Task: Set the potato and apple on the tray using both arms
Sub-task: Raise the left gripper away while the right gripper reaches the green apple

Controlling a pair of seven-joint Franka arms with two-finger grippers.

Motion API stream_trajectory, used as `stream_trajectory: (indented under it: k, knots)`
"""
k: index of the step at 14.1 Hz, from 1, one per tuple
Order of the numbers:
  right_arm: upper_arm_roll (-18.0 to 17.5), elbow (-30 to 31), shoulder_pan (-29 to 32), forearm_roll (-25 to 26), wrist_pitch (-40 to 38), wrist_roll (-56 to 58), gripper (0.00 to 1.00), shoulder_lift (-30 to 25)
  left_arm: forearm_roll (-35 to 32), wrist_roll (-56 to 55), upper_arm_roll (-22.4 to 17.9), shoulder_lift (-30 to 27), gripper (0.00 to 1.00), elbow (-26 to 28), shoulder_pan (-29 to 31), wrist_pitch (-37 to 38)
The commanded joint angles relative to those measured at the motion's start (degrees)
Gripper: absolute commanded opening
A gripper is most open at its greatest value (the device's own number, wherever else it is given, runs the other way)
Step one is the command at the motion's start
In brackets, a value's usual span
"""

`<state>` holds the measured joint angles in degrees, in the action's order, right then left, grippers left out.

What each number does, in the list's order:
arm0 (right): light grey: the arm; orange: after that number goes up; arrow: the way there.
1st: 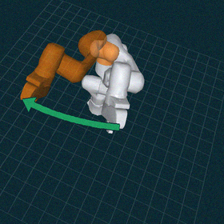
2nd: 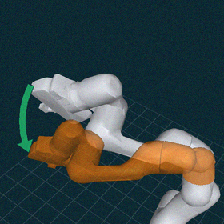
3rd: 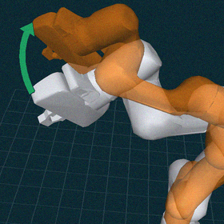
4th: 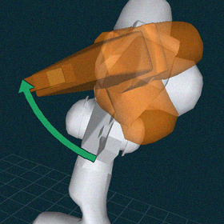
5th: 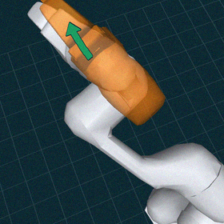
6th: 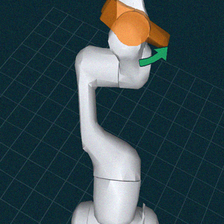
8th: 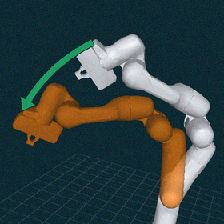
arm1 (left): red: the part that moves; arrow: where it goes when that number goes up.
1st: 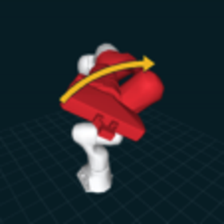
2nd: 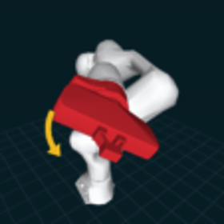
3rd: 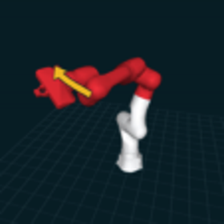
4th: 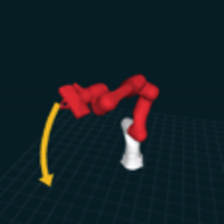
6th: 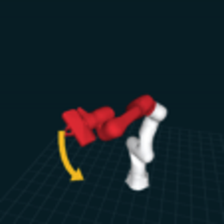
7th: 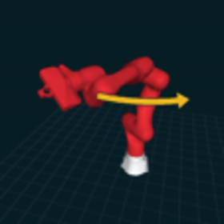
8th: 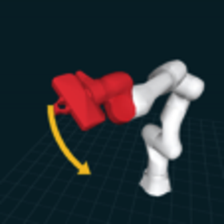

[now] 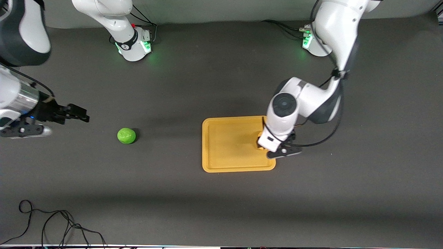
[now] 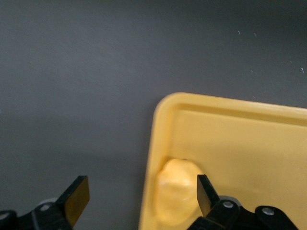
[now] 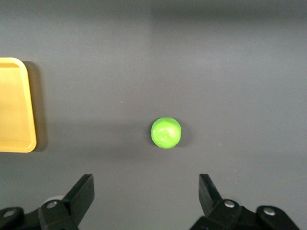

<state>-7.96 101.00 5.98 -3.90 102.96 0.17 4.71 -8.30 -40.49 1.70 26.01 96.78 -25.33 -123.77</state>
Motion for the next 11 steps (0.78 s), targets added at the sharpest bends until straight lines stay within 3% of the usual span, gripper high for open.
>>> stream_trajectory:
  k: [1, 5, 7, 11]
  knots:
    - [0.4, 10.1, -1.1, 0.0, 8.6, 1.1, 0.97, -1.7, 2.0, 10.4, 0.5, -6.3, 1.0, 1.7, 5.2, 6.4]
    - [0.5, 27.2, -3.1, 1.7, 29.7, 1.0, 0.97, -1.8, 4.6, 25.7, 0.4, -12.6, 1.0, 2.2, 13.1, 14.9]
    - [0.5, 28.0, -3.1, 2.0, 31.3, 0.6, 0.97, 1.2, 4.7, 33.2, 0.4, -16.4, 1.0, 3.0, 18.4, 17.7]
    - [2.1, 28.5, -2.5, 5.6, 34.0, 0.3, 0.97, 7.0, 6.1, 37.4, 0.3, -22.8, 1.0, 4.4, 23.2, 20.1]
